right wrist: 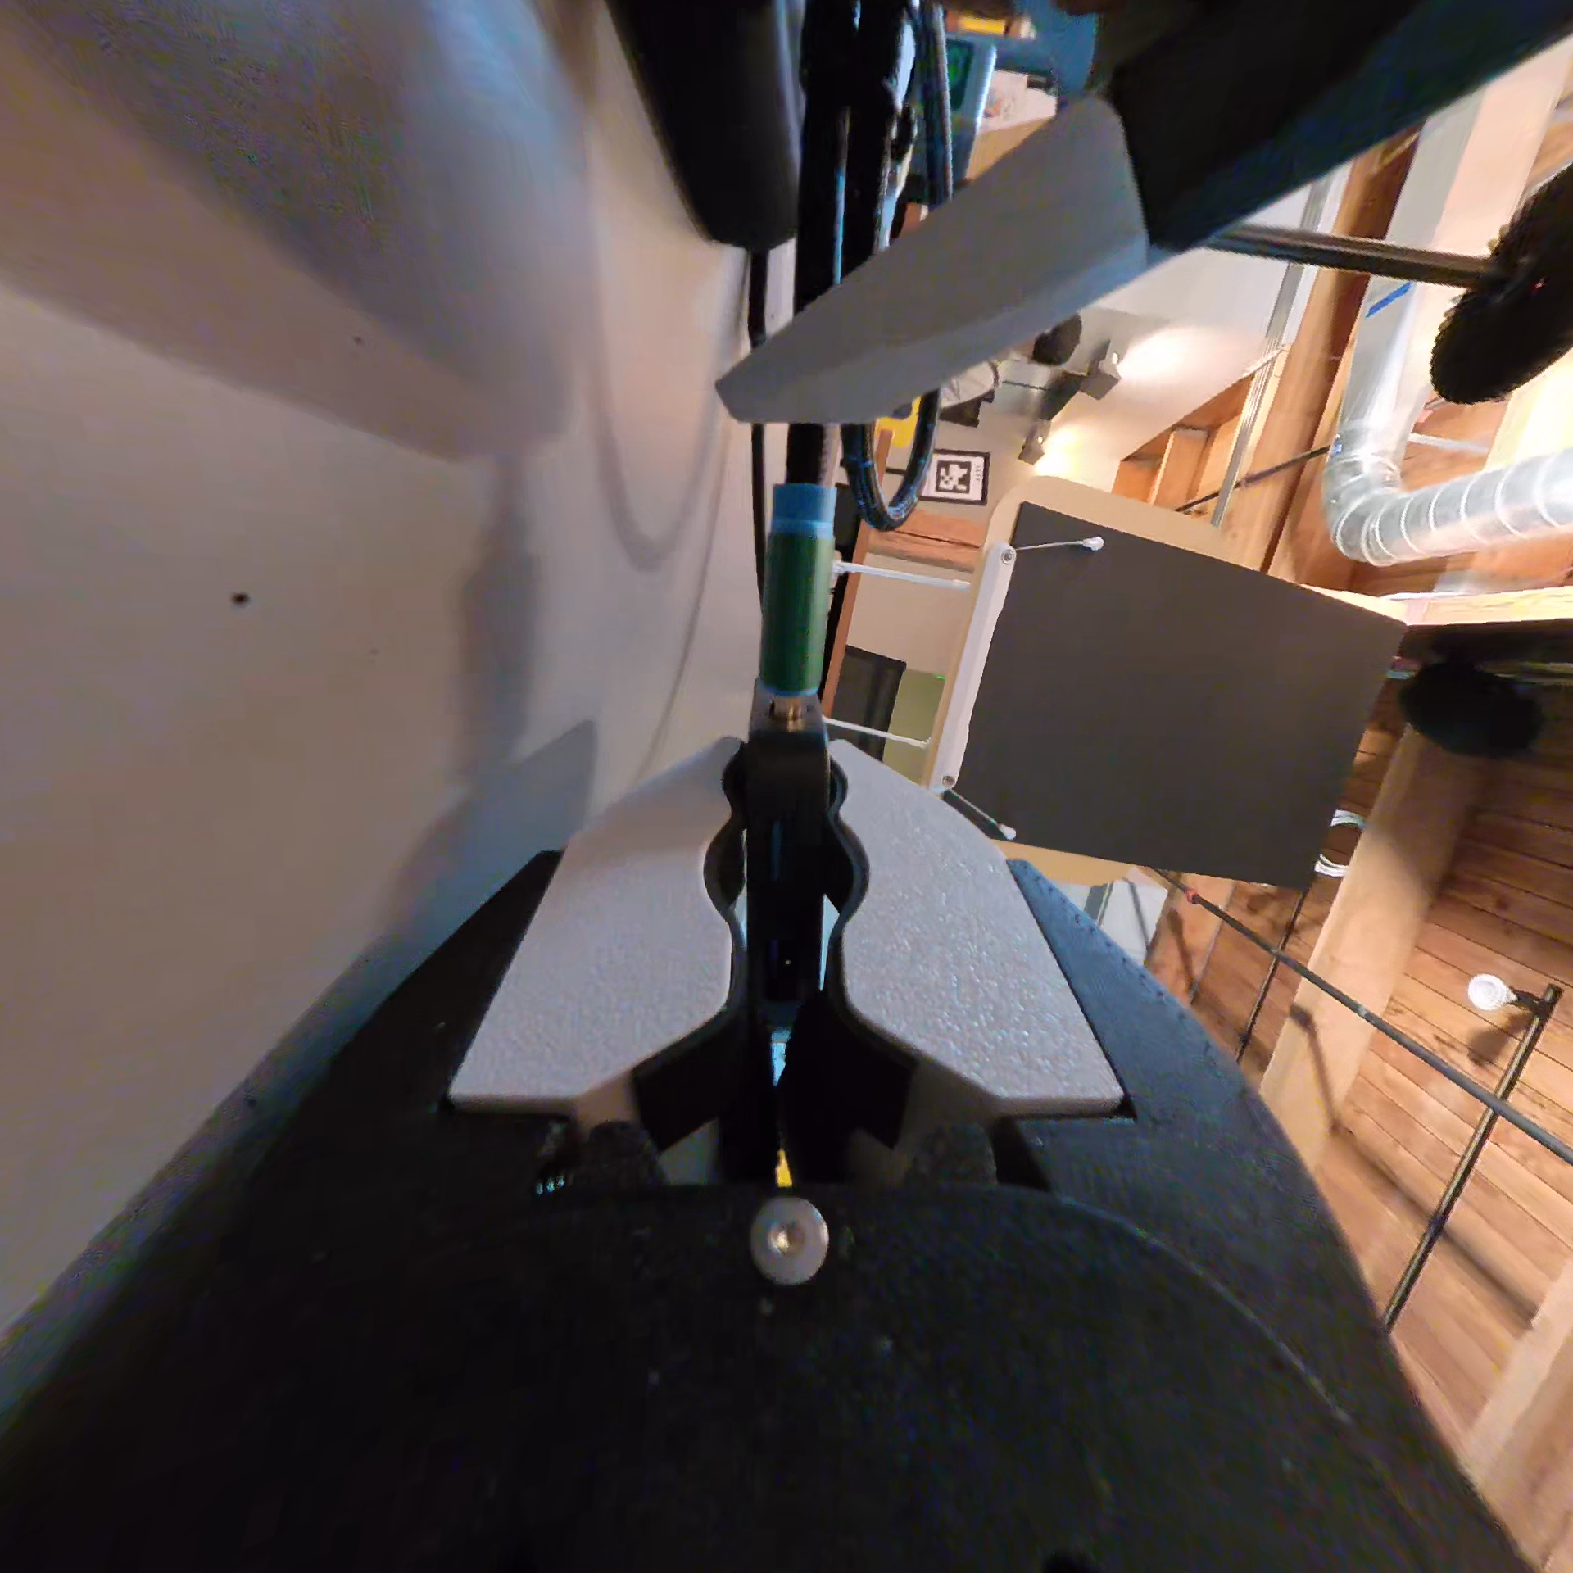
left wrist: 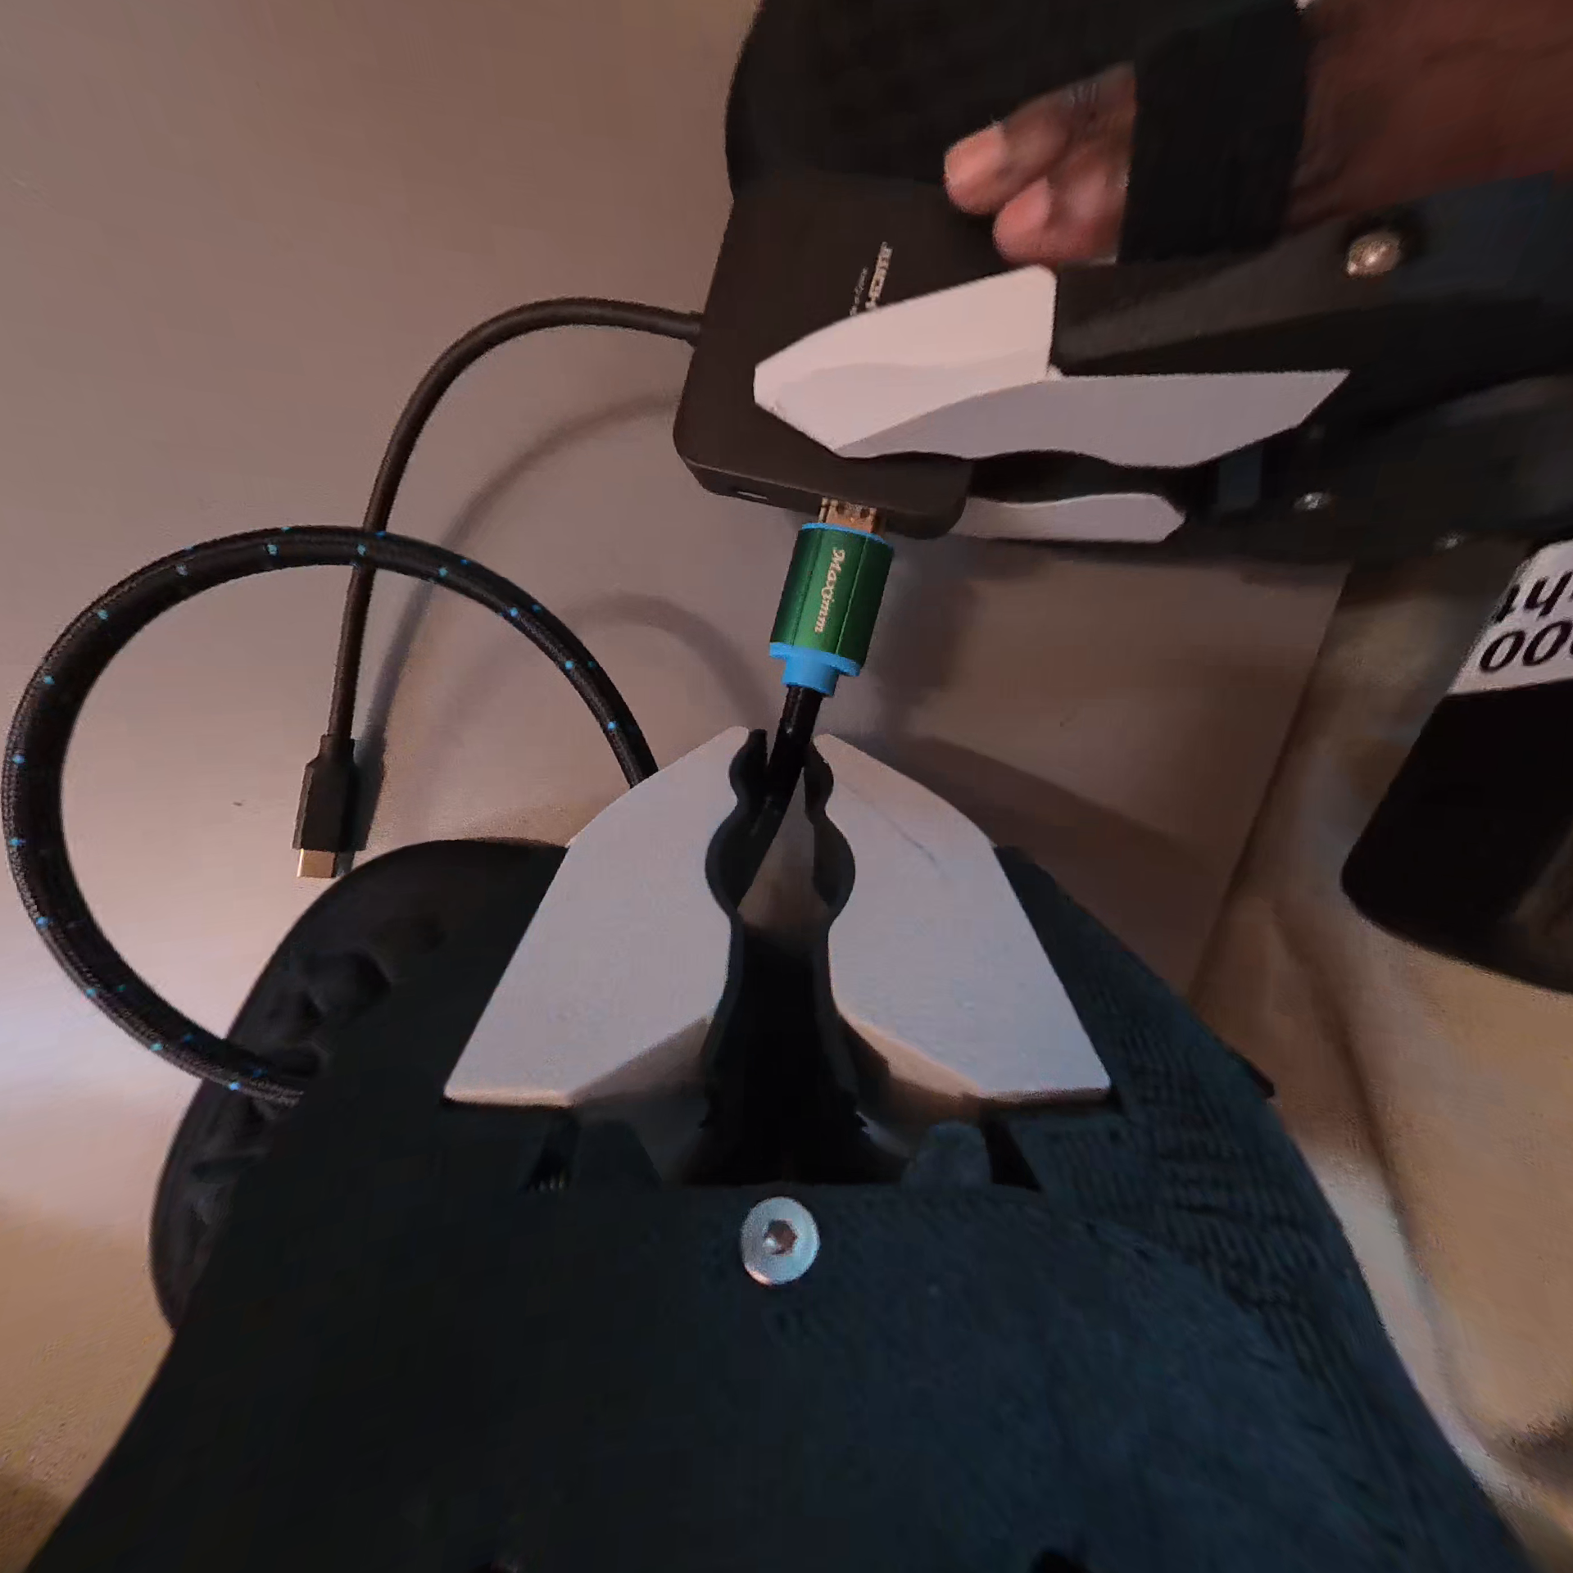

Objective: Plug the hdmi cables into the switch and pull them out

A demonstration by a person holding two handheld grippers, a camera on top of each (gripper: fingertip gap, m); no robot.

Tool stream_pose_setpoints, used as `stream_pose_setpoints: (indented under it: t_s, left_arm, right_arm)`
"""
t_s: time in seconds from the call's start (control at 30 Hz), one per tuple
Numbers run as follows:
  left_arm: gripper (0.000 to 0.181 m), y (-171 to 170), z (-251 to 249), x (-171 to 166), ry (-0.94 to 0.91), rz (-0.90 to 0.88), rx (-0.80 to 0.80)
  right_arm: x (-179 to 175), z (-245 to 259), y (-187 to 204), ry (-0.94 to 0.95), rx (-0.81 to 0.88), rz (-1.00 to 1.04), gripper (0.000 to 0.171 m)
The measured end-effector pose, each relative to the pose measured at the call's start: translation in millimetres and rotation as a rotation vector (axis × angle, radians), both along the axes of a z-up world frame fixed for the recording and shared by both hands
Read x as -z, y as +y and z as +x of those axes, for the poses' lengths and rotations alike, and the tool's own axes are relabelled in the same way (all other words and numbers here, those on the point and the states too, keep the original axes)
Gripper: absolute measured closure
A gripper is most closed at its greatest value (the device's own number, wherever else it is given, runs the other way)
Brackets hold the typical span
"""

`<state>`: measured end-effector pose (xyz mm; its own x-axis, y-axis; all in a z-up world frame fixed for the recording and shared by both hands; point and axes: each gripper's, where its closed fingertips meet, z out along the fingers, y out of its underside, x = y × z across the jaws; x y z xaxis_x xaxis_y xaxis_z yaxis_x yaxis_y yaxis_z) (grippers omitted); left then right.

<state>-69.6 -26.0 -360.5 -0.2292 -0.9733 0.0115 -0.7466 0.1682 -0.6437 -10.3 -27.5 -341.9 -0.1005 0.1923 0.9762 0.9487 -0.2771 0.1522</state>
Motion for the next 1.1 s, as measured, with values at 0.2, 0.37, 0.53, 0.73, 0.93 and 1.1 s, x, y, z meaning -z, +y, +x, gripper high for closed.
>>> stream_pose_setpoints:
  t_s: [0.2,0.37,0.53,0.73,0.93,1.1]
  left_arm:
    - [0.175,-12.5,5.0,-13.2,-0.094,0.053,0.020]
    - [0.175,-24.9,13.7,-13.2,-0.083,0.006,-0.024]
    - [0.175,-29.7,20.2,-15.7,-0.127,-0.007,-0.024]
    - [0.173,-32.7,23.5,-20.1,-0.153,0.055,-0.007]
    - [0.162,-33.2,22.1,-126.3,-0.739,0.332,-0.013]
    - [0.159,5.6,-45.8,-219.7,-1.496,0.411,-0.260]
  right_arm:
    - [-12.2,1.3,-5.6,-0.020,-0.057,0.036,0.158]
    - [-10.2,5.2,-6.2,-0.040,-0.007,0.011,0.158]
    - [-14.5,6.4,-6.9,-0.062,-0.048,0.010,0.159]
    - [-21.2,9.8,-10.6,-0.073,-0.067,0.030,0.157]
    - [-52.2,41.6,-23.2,0.094,-0.022,0.191,0.157]
    - [-92.2,78.0,-46.6,0.340,0.012,0.361,0.157]
